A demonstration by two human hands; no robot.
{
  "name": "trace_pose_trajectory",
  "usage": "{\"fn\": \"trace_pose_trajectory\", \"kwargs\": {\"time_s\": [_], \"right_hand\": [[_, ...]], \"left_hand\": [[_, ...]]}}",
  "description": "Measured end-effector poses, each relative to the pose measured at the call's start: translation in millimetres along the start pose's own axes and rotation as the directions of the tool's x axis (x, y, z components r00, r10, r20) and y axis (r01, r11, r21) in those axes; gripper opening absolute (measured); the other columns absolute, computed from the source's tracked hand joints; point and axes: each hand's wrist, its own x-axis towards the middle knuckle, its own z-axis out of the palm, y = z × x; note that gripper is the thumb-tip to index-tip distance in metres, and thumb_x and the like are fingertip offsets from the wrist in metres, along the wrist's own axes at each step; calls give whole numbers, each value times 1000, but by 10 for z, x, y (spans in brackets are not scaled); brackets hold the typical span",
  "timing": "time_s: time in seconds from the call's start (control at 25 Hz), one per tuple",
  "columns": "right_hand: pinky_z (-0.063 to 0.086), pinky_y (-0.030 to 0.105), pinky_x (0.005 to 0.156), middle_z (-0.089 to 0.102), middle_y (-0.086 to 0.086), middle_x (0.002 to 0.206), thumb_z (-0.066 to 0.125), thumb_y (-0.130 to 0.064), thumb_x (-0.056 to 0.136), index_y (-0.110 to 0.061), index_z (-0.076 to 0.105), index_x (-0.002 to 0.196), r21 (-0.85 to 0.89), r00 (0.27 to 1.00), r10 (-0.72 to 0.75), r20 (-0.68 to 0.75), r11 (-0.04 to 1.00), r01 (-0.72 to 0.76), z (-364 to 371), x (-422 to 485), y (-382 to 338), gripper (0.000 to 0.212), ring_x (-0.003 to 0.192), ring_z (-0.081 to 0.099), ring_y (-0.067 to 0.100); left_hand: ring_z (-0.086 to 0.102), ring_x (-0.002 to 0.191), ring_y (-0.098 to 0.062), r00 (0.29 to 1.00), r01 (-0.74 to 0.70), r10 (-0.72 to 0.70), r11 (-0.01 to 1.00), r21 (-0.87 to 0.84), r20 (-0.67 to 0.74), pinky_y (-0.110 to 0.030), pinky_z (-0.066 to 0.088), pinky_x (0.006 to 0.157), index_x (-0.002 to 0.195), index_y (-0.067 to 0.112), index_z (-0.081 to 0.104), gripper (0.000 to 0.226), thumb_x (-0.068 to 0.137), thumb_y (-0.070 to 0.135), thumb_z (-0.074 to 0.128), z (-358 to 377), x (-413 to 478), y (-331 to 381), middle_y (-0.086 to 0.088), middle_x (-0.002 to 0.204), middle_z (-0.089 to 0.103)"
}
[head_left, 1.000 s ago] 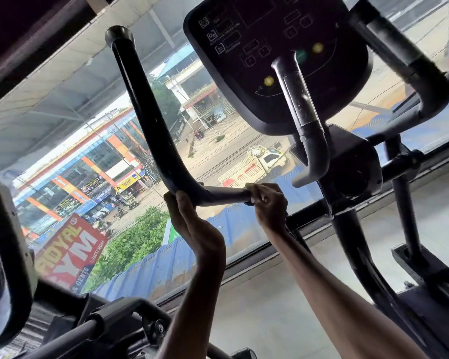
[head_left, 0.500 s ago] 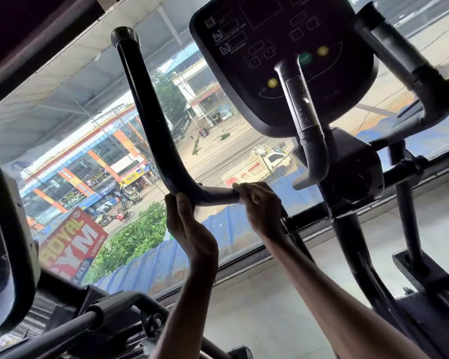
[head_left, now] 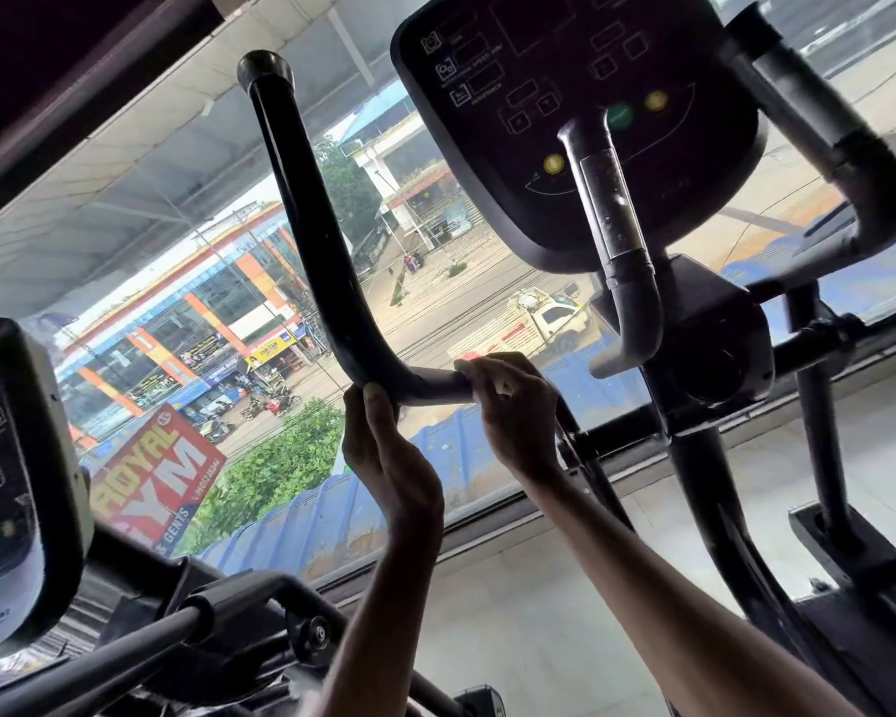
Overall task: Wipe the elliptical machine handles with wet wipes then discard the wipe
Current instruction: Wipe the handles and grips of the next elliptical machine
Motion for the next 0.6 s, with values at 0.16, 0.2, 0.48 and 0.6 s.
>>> {"fn": "trace_pose_trajectory", "kwargs": {"time_s": [0.16,0.2,0.48,0.6], "right_hand": [[53,24,78,70,2,98,65,-10,101,-12,79,108,-27,975,-218,-34,976,218,-8,-70,38,16,91,68,17],[54,24,75,69,2,96,64,-12,102,-11,79,108,-64,981,-192,-22,980,190,-7,-49,190,17,87,67,16],[55,40,81,69,-2,80,66,-25,101,-10,80,93,-190,984,178,-5,966,-175,-28,84,289,23,77,65,16],[53,27,83,70,-5,97,67,-14,101,-13,80,106,6,999,-37,-24,999,37,-24,-105,-46,14,92,68,12]], "left_hand": [[49,74,-4,1000,-1,1,997,-72,7,-29,46,78,77,19,51,24,99,21,42,8,30,51,17,70,51],[50,75,-4,1000,-1,1,997,-72,5,-29,48,79,77,20,53,25,99,20,42,-1,24,59,17,70,52],[54,79,-8,1000,15,-16,998,-61,-12,-35,51,85,81,17,55,22,99,21,43,-3,10,86,5,76,53],[54,79,-5,999,33,-36,996,-82,-33,-32,51,85,81,16,54,21,98,21,43,30,-18,96,9,75,54]]}}
